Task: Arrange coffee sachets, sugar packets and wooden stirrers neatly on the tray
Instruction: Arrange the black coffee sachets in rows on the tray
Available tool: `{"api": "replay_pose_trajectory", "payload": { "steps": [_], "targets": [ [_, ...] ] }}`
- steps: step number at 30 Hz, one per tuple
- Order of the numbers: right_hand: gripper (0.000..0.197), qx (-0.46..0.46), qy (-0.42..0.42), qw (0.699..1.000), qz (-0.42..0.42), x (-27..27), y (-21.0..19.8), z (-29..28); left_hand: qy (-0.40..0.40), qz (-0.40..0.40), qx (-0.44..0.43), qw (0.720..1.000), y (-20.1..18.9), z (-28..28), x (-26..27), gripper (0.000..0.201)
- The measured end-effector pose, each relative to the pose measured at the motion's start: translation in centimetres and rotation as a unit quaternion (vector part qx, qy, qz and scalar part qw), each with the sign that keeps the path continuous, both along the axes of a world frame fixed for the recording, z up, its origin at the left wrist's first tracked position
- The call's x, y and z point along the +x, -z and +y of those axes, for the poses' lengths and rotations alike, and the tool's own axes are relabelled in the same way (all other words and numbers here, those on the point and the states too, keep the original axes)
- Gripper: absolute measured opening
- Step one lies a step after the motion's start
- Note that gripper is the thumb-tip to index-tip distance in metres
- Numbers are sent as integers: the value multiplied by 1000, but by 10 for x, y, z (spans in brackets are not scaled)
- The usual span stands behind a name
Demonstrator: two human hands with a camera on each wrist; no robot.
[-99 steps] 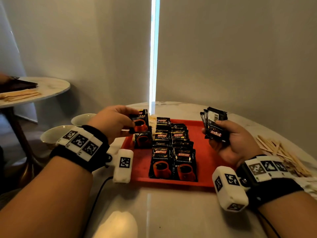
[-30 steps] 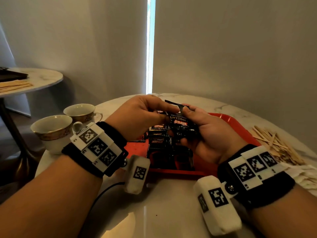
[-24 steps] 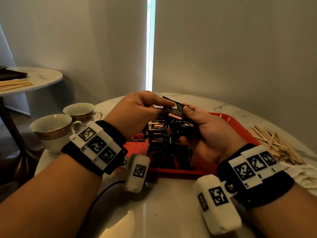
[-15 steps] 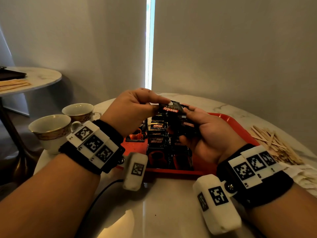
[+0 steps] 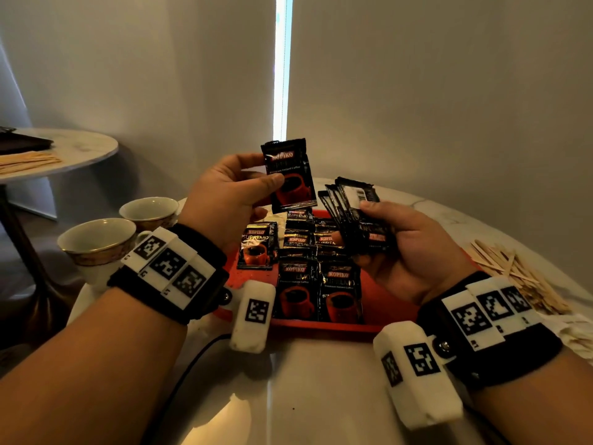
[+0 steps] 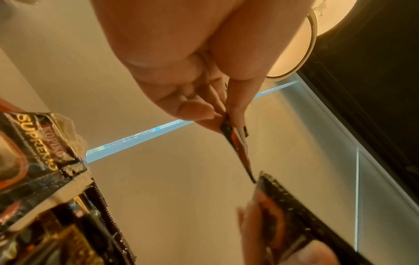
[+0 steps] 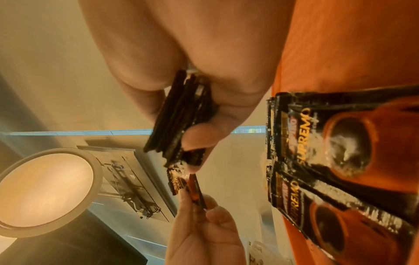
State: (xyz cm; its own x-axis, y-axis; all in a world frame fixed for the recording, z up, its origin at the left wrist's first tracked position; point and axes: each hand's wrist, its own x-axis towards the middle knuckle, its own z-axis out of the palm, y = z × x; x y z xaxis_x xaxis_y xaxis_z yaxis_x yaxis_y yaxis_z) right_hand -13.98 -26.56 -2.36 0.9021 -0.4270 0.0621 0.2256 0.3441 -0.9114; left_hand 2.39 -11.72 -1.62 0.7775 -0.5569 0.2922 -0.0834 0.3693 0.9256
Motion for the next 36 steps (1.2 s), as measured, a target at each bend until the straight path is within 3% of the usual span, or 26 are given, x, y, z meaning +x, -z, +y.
{"api": "replay_pose_trajectory", "payload": {
  "steps": [3, 7, 11, 15, 28, 32, 36],
  "targets": [
    [23, -21, -18, 999, -31, -2, -1, 5, 18, 7, 15, 1000, -1, 0, -2, 49],
    [43, -26, -38, 998, -30, 0, 1, 9, 42, -10, 41, 998, -2, -1, -9, 56],
    [49, -58, -16, 998, -6, 3, 5, 7, 49, -11, 62, 997, -1, -2, -11, 48],
    [44, -73, 6, 997, 15, 6, 7, 6, 46, -18, 61, 997, -1, -3, -10, 20],
    [51, -73, 0, 997, 18, 6, 7, 2, -17, 10, 63, 998, -5, 5, 1, 26],
    [47, -51, 18, 999, -2, 4, 2, -8, -48, 42, 101, 993, -4, 14, 20, 28],
    [15, -29, 58, 998, 11, 1, 0, -19, -57, 61, 179, 980, 7, 14, 32, 31]
  ]
}}
